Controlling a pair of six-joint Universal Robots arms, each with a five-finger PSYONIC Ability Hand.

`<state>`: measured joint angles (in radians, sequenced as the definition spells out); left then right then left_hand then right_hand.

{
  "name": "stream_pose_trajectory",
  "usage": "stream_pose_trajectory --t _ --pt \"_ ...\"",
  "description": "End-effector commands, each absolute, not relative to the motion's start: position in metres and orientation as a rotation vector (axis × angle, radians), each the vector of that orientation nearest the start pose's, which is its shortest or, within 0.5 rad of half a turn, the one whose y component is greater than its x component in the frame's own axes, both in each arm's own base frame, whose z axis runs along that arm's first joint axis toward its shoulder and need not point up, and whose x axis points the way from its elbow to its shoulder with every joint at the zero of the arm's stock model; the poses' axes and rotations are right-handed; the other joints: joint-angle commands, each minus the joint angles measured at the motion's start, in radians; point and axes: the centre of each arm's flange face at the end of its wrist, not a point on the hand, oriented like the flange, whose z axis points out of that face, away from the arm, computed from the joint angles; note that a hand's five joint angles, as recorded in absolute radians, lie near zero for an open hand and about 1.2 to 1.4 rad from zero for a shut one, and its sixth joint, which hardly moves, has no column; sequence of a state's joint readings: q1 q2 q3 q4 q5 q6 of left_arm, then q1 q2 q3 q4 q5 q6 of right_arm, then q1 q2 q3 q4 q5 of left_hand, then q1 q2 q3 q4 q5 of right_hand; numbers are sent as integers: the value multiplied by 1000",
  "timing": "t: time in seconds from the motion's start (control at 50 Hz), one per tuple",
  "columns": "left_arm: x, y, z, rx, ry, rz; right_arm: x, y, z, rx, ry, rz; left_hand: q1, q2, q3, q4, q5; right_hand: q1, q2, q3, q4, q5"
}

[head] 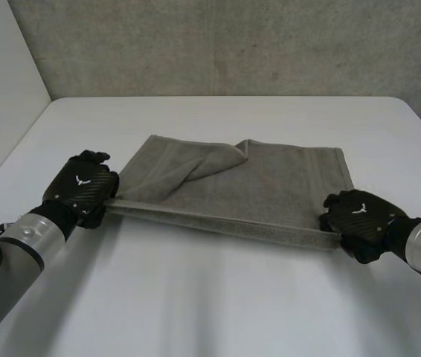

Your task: Fold the towel.

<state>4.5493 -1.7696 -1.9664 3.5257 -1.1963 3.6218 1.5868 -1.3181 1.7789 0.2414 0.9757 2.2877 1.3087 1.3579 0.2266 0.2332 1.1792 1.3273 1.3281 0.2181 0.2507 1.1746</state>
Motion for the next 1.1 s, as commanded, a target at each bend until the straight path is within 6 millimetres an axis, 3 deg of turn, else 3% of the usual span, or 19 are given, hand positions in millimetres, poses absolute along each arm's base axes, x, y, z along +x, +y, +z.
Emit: stream_pose_trajectory --t 0.02,0.28,0.38,0.56,0.6,0.62,0.64,0.66,0.68,0.7,0.72,0.74,0.76,0.8,0.86,0.9,0.92,0.96,1.1 --pt "-215 -251 176 1179 2296 -1985 184 -261 191 -1294 2284 -1466 88 38 -52 -59 43 69 68 -44 -76 47" --pt "-222 -289 242 1129 2039 -2198 186 -290 251 -1287 2170 -1780 88 38 -52 -59 43 69 68 -44 -76 47" --pt "-233 -314 238 1146 2024 -2215 205 -307 252 -1346 2097 -1801 88 38 -52 -59 43 69 68 -44 -76 47" --pt "-272 -379 246 1128 1854 -2353 243 -386 265 -1322 1913 -2144 88 38 -52 -59 43 69 68 -44 -76 47" --pt "-284 -405 282 1015 1656 -2522 251 -400 281 -1277 1817 -2288 88 38 -52 -59 43 69 68 -44 -76 47" --pt "-284 -405 283 1014 1655 -2523 255 -410 307 -1217 1691 -2442 88 38 -52 -59 43 69 68 -44 -76 47" --pt "-289 -408 312 937 1535 -2643 259 -413 338 -1152 1548 -2583 88 38 -52 -59 43 69 68 -44 -76 47" --pt "-294 -404 347 854 1408 -2775 259 -413 338 -1151 1547 -2584 88 38 -52 -59 43 69 68 -44 -76 47" --pt "-294 -404 347 853 1407 -2776 259 -411 368 -1069 1412 -2701 88 38 -52 -59 43 69 68 -44 -76 47" --pt "-295 -392 382 774 1292 -2904 258 -404 396 -955 1288 -2778 88 38 -52 -59 43 69 68 -44 -76 47" --pt "-295 -392 382 773 1291 -2906 258 -404 397 -954 1287 -2779 88 38 -52 -59 43 69 68 -44 -76 47" --pt "-289 -376 419 684 1171 -3032 255 -393 424 -853 1158 -2824 88 38 -52 -59 43 69 68 -44 -76 47" --pt "-276 -359 451 595 1063 -3146 255 -393 424 -853 1157 -2825 88 38 -52 -59 43 69 68 -44 -76 47" --pt "-263 -353 469 530 988 -3247 248 -389 435 -745 1062 -2798 88 38 -52 -59 43 69 68 -44 -76 47" --pt "-253 -371 456 510 1019 -3267 251 -398 403 -793 1183 -2707 88 38 -52 -59 43 69 68 -44 -76 47" --pt "-253 -390 413 587 1220 -3175 252 -400 382 -837 1276 -2641 88 38 -52 -59 43 69 68 -44 -76 47" --pt "-253 -390 413 588 1221 -3175 252 -400 382 -838 1277 -2640 88 38 -52 -59 43 69 68 -44 -76 47" --pt "-253 -393 368 703 1442 -3063 250 -395 340 -926 1450 -2499 88 38 -52 -59 43 69 68 -44 -76 47" --pt "-238 -390 279 872 1736 -2787 241 -371 266 -1062 1670 -2282 88 38 -52 -59 43 69 68 -44 -76 47"
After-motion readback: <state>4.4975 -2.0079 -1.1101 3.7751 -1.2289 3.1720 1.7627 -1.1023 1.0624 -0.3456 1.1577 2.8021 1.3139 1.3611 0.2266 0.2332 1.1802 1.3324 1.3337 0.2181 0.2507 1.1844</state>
